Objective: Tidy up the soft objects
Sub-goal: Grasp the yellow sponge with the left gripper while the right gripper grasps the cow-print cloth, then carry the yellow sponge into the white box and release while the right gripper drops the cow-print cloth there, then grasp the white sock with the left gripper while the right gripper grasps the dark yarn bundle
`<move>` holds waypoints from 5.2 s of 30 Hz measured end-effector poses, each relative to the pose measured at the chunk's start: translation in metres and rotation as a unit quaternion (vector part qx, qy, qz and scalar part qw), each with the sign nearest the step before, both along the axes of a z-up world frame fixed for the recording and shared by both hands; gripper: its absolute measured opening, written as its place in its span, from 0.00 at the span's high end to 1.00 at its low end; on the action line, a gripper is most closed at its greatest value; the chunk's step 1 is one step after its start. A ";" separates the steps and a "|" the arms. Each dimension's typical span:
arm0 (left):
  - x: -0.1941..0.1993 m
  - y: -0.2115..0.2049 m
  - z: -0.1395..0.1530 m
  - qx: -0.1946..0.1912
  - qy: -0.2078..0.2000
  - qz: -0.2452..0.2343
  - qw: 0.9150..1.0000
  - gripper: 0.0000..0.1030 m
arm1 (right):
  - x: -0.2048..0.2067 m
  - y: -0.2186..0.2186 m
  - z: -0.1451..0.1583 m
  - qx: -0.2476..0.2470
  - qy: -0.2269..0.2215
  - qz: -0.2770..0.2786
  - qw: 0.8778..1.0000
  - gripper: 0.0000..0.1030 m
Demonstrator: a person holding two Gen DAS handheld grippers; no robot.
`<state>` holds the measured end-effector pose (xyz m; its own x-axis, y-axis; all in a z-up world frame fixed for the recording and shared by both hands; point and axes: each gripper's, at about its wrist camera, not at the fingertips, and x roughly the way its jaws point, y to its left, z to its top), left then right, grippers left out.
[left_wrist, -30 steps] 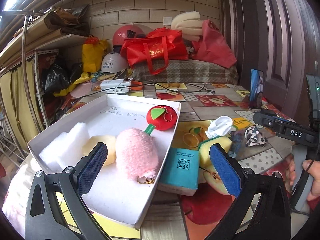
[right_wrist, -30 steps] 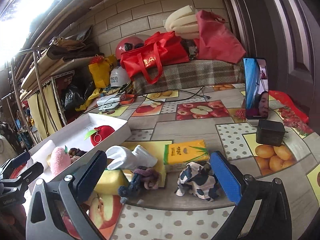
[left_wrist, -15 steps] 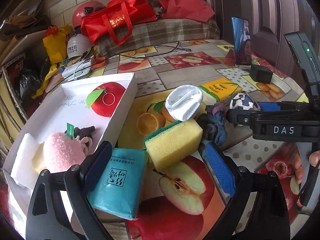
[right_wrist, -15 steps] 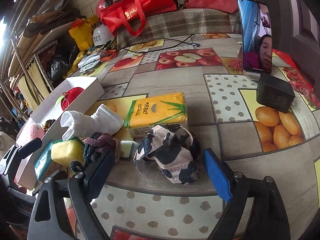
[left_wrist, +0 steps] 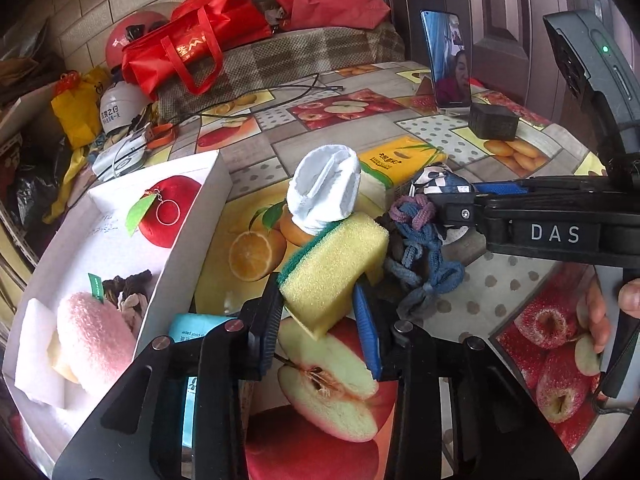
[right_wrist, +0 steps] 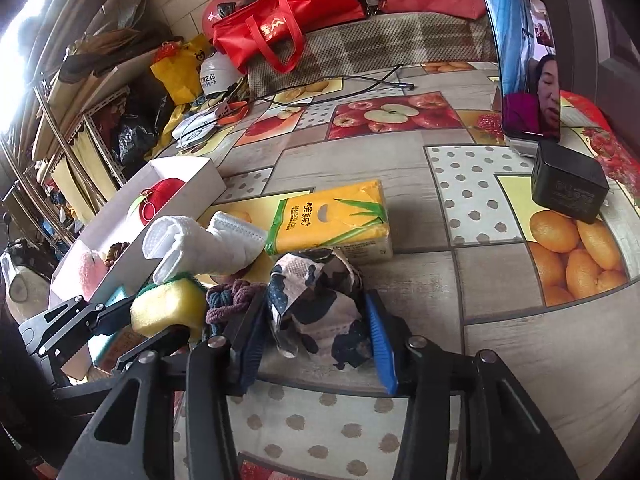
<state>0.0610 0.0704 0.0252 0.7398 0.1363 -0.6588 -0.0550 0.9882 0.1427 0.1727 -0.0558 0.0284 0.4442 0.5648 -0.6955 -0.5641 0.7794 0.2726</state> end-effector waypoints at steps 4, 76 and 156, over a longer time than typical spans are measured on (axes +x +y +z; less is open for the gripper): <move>-0.015 -0.002 0.011 -0.011 -0.041 -0.005 0.999 0.69 | -0.001 -0.003 0.003 0.011 -0.007 -0.004 1.000 0.55; -0.125 0.208 0.029 -0.045 -0.215 0.297 0.929 0.65 | -0.082 0.190 0.033 0.041 -0.183 0.121 0.975 0.53; 0.030 -0.012 0.002 0.004 0.005 0.025 1.000 0.22 | 0.014 -0.006 -0.002 0.041 0.035 0.061 0.997 0.68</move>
